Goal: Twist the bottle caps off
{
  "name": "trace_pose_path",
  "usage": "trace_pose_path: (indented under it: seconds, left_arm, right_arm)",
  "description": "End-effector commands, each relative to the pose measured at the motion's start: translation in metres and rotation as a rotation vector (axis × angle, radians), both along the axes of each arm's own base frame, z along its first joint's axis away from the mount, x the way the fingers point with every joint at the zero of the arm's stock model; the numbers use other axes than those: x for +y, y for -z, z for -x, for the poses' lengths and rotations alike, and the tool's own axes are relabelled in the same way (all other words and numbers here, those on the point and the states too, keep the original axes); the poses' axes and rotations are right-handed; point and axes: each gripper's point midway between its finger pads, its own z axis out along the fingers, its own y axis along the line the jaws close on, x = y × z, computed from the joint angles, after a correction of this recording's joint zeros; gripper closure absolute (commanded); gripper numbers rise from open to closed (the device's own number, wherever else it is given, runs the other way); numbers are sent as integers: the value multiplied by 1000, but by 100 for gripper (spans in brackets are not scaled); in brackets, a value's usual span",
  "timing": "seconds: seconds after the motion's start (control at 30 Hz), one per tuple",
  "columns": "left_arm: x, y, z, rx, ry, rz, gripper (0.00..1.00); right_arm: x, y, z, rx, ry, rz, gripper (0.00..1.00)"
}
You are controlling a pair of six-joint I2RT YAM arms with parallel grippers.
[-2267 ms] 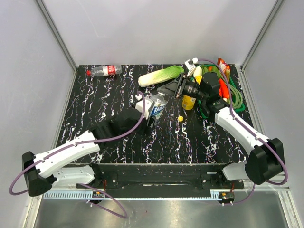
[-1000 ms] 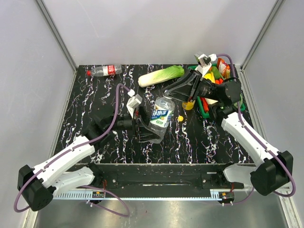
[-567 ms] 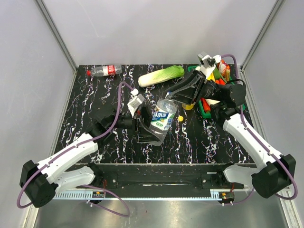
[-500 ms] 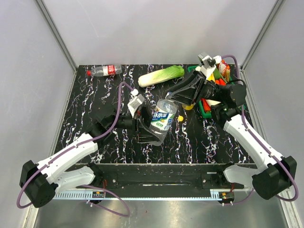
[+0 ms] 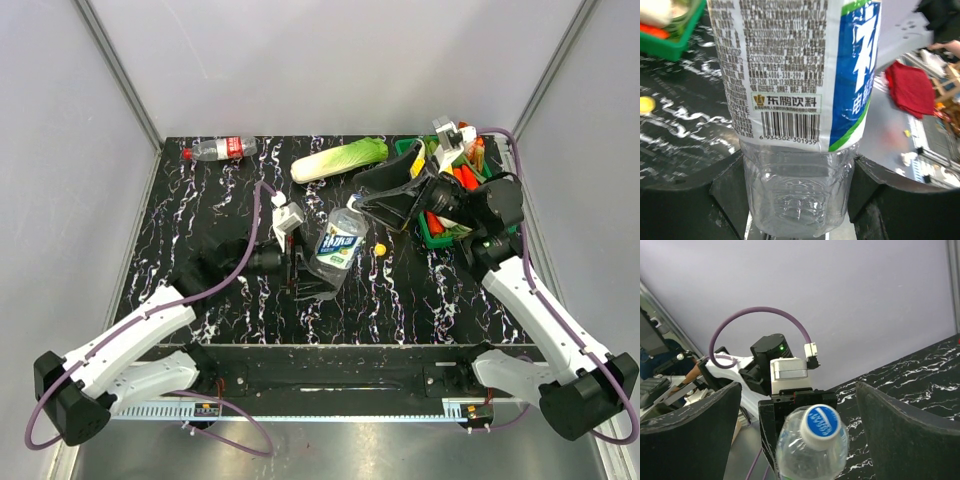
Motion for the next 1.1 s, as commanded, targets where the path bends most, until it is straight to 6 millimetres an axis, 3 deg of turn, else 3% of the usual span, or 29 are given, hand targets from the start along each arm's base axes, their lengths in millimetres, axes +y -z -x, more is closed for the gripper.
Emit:
trace_pose_path:
  seconds: [0.0, 0.33, 0.6, 0.77, 1.07]
  left_arm:
    - [14, 4, -31, -77, -205, -103, 85]
    - [59, 48, -79, -95, -607, -378, 86]
    - [77, 54, -91, -190, -846, -545, 86]
    - [81, 53, -95, -265, -977, -637, 89]
    - [61, 58, -94, -372, -1007, -766, 90]
  right_arm:
    - [-3, 1, -14, 5, 92, 10, 0]
    - [8, 30, -42, 145, 109, 80, 0]
    - [14, 63, -70, 279, 164, 128, 0]
    - [20, 83, -85, 381, 173, 156, 1]
    - [25, 97, -94, 443, 183, 162, 4]
